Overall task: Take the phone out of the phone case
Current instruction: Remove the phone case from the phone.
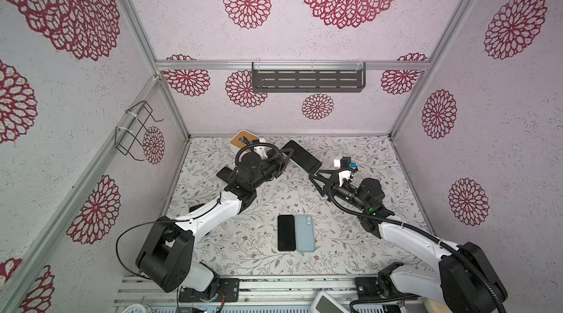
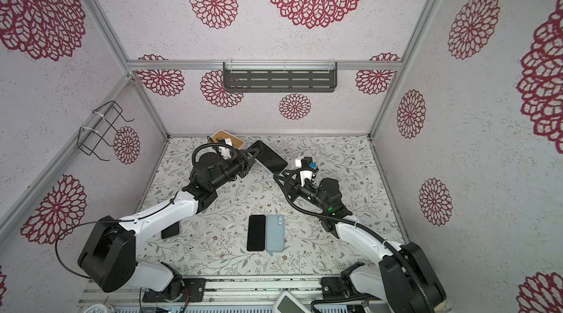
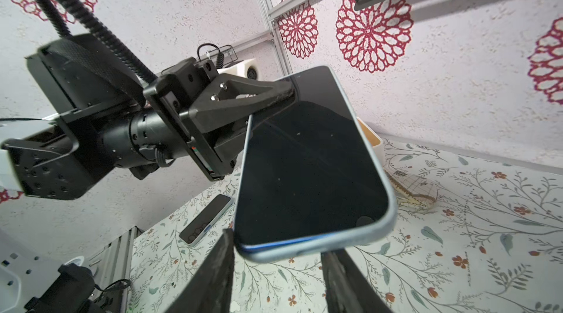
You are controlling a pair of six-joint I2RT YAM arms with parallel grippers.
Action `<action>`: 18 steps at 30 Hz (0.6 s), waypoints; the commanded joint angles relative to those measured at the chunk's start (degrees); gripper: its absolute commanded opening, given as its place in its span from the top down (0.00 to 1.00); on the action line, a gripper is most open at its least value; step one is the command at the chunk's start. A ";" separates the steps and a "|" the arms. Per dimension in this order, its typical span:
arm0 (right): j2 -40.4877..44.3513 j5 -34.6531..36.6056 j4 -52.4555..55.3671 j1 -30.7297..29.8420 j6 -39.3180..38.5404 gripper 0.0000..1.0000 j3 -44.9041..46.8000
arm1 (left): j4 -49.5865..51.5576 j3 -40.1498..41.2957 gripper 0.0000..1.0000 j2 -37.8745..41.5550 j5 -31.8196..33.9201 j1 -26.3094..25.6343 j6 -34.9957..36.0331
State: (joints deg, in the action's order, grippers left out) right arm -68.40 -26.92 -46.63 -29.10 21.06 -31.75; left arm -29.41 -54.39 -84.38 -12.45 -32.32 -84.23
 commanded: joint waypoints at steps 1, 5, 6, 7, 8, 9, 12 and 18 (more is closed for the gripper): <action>-1.48 5.97 2.69 0.10 -3.62 0.54 -2.52 | -4.17 -3.09 1.00 1.50 -3.37 -2.83 -2.46; -2.58 8.84 3.53 0.08 -4.23 0.55 -3.22 | -4.45 -3.52 1.00 1.91 -3.53 -3.67 -2.85; -2.82 9.68 4.15 0.10 -4.25 0.55 -3.61 | -4.45 -3.74 1.00 2.13 -3.76 -3.84 -2.82; -3.10 10.53 4.82 0.19 -4.45 0.56 -4.09 | -4.02 -3.96 1.00 2.24 -3.81 -4.10 -2.68; -3.35 10.89 4.80 0.32 -4.49 0.56 -4.35 | -3.95 -4.06 1.00 2.45 -3.80 -4.33 -2.70; -3.64 11.15 5.08 0.41 -4.44 0.56 -4.63 | -4.00 -4.14 1.00 2.63 -3.88 -4.49 -2.74; -5.50 12.28 6.57 0.60 -4.03 0.57 -6.17 | -4.01 -4.27 1.00 3.49 -3.80 -4.85 -2.95; -7.65 14.85 5.23 0.66 -3.18 0.56 -6.98 | -4.35 -4.50 1.00 4.88 -4.25 -5.39 -3.61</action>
State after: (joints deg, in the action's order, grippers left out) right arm -73.91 -22.52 -44.03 -29.93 18.41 -37.39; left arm -28.14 -56.31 -84.25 -6.79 -33.85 -84.40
